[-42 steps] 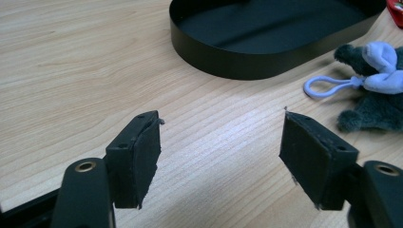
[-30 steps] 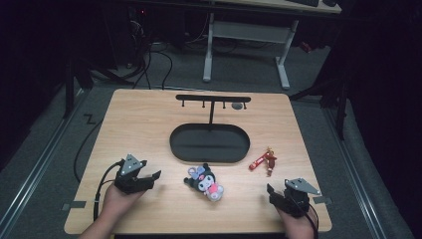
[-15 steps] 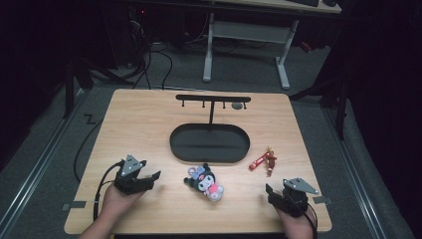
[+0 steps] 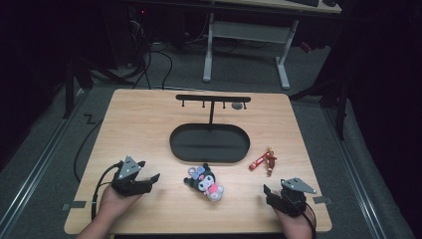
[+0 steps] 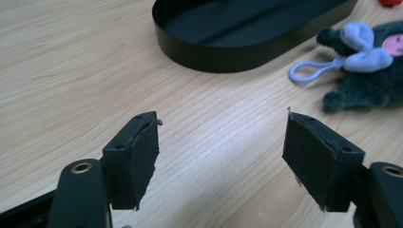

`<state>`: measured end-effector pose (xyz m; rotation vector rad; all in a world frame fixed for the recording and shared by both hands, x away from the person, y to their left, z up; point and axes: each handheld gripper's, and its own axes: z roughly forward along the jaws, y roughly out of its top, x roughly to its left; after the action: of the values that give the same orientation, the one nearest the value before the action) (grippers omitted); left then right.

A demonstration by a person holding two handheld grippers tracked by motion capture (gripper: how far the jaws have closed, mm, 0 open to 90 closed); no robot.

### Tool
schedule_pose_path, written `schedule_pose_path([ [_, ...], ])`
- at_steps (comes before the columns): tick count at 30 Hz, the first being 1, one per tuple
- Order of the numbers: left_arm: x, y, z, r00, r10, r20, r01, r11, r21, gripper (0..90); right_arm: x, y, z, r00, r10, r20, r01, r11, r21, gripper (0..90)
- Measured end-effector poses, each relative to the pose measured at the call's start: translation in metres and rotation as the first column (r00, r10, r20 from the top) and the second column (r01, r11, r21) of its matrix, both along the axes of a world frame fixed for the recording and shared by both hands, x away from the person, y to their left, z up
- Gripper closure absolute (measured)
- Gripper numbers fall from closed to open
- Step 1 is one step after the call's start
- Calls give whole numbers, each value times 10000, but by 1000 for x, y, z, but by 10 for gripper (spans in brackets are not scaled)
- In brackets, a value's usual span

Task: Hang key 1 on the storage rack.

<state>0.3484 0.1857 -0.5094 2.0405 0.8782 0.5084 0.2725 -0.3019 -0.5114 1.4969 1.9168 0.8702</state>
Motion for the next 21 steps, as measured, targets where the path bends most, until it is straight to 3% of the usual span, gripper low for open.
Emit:
schedule_pose_path([
  [6,0,10,-4,9993,279,-241,-279,9996,-30,258,2,10,3,9988,445,-185,-449,9988,-200,321],
  [13,-2,5,-8,9993,342,-121,-340,9993,128,215,2,23,8,9975,626,-313,-631,9979,-151,295],
  [17,-4,1,-8,9999,168,-1,-167,9996,246,212,7,31,9,9929,972,-685,-992,9947,-261,287],
  [21,-4,1,-10,9999,43,-105,-40,9997,231,214,14,34,10,9897,946,-1076,-1010,9934,-549,224],
])
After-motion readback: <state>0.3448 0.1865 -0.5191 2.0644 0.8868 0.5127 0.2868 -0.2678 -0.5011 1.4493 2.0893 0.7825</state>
